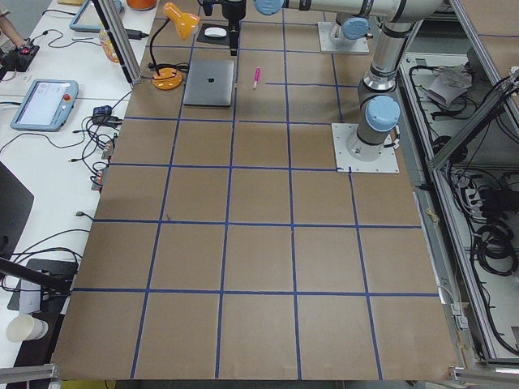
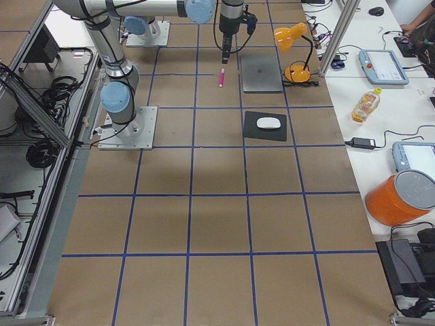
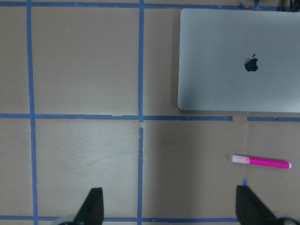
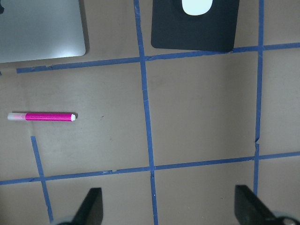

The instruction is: Place pen and mouse around notebook

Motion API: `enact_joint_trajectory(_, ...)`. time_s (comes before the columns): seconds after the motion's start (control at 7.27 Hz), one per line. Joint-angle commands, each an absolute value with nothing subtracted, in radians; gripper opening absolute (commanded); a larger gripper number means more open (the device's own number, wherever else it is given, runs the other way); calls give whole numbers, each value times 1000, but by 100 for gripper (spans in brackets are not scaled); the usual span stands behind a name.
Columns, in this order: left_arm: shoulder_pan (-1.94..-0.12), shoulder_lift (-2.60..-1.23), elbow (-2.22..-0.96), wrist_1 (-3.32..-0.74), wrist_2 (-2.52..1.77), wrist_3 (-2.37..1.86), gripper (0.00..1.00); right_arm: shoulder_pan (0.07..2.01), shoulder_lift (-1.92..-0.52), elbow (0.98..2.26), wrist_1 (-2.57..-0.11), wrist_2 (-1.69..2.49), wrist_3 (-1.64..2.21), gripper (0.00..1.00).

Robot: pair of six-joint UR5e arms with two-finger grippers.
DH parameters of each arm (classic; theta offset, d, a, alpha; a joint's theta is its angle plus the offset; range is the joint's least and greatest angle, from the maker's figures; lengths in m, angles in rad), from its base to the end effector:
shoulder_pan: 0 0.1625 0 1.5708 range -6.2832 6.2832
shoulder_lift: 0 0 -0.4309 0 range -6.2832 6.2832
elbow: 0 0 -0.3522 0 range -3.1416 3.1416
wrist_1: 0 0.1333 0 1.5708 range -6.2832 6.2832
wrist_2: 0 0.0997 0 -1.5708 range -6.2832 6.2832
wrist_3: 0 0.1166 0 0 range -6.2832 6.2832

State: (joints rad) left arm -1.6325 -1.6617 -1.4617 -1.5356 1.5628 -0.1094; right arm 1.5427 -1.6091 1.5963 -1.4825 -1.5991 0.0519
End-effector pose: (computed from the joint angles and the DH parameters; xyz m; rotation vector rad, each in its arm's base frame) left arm -0.1646 -0.4878 0.4869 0.0743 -3.1271 0.0821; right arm 0.1180 -0.4298 0.4739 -0.1227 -3.1078 -0.1169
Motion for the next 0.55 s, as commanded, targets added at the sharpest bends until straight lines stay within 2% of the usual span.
enact_joint_trajectory(0.0,-1634,-1654,-1474,-1536,1562,-107,100,1543,-1614,1597,-1483,-1606,63,100)
enact_joint_trajectory(0.41,-1634,-1654,-1476,-1536,1563,-100,100,1542,-1632,1597,-1476,-1594,61,100)
